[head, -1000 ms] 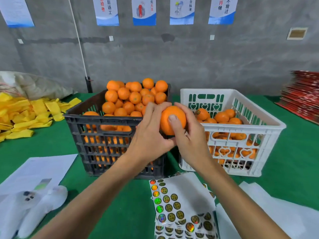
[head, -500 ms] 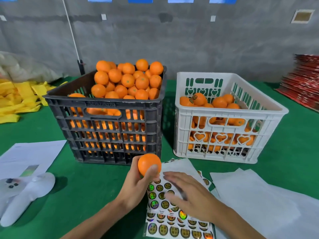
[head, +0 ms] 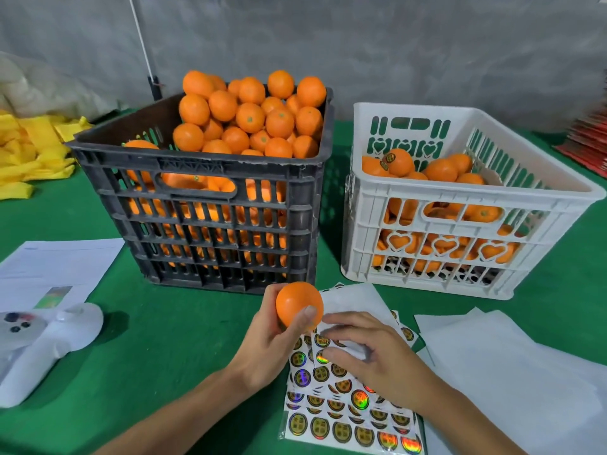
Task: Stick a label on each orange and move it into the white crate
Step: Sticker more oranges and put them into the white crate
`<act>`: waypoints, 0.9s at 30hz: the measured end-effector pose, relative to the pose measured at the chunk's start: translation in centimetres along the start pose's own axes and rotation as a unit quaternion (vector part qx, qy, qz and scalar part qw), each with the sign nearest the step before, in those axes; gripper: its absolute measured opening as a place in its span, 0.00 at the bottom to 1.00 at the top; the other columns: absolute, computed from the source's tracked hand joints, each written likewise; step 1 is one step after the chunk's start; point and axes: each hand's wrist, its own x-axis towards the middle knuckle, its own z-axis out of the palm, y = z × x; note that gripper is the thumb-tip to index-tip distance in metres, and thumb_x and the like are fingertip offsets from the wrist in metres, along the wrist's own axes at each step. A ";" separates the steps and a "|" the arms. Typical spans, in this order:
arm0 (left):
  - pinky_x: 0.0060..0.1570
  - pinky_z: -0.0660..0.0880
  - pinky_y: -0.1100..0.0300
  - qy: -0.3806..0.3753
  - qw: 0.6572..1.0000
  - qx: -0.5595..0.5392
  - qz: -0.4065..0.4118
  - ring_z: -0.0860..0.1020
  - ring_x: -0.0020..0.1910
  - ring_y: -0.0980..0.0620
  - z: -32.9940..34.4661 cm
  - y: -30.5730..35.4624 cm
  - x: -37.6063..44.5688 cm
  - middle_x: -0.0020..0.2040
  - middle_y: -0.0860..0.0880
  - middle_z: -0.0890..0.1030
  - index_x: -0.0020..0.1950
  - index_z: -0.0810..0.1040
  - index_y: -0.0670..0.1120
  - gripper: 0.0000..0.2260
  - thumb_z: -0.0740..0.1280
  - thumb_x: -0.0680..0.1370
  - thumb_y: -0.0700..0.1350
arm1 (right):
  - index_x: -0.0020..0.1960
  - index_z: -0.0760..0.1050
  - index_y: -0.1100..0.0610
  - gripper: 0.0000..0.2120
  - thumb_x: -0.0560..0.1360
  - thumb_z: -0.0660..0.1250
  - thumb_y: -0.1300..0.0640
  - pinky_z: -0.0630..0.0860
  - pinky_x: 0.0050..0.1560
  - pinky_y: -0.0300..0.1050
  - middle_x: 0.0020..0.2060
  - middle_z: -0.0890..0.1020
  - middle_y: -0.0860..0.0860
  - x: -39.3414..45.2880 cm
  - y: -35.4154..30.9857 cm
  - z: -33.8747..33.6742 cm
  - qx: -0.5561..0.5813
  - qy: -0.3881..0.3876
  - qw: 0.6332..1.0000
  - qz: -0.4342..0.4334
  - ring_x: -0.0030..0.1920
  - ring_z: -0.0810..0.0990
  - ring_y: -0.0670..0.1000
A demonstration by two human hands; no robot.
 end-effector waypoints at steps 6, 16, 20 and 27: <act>0.54 0.82 0.56 -0.021 0.999 0.032 0.008 0.83 0.54 0.52 0.1 0.2 -0.1 0.56 0.59 0.81 0.66 0.67 0.65 0.29 0.68 0.71 0.76 | 0.60 0.84 0.47 0.12 0.79 0.72 0.47 0.70 0.72 0.51 0.66 0.78 0.38 -0.1 -0.2 -0.9 0.063 -0.021 0.998 -0.012 0.71 0.73 0.45; 0.50 0.82 0.60 -0.026 0.998 0.053 0.011 0.83 0.52 0.54 0.1 0.4 -0.3 0.55 0.61 0.81 0.65 0.66 0.66 0.29 0.67 0.71 0.77 | 0.60 0.84 0.48 0.16 0.74 0.77 0.45 0.69 0.66 0.34 0.67 0.76 0.34 -0.7 -0.4 -1.3 0.017 -0.037 0.999 -0.017 0.70 0.72 0.40; 0.49 0.82 0.59 -0.025 0.998 0.048 0.017 0.83 0.52 0.54 0.1 0.5 -0.3 0.55 0.61 0.81 0.66 0.66 0.66 0.28 0.68 0.71 0.77 | 0.61 0.85 0.51 0.19 0.73 0.77 0.44 0.66 0.73 0.40 0.67 0.78 0.38 -0.8 -0.4 -0.9 -0.044 -0.022 0.997 -0.061 0.72 0.70 0.39; 0.52 0.81 0.60 -0.051 0.998 0.000 0.037 0.87 0.48 0.49 0.1 0.7 -0.7 0.51 0.52 0.86 0.64 0.68 0.66 0.23 0.70 0.74 0.71 | 0.58 0.86 0.53 0.12 0.77 0.75 0.51 0.72 0.71 0.47 0.65 0.81 0.41 -0.9 -0.1 -0.7 0.001 -0.008 0.998 -0.062 0.72 0.72 0.42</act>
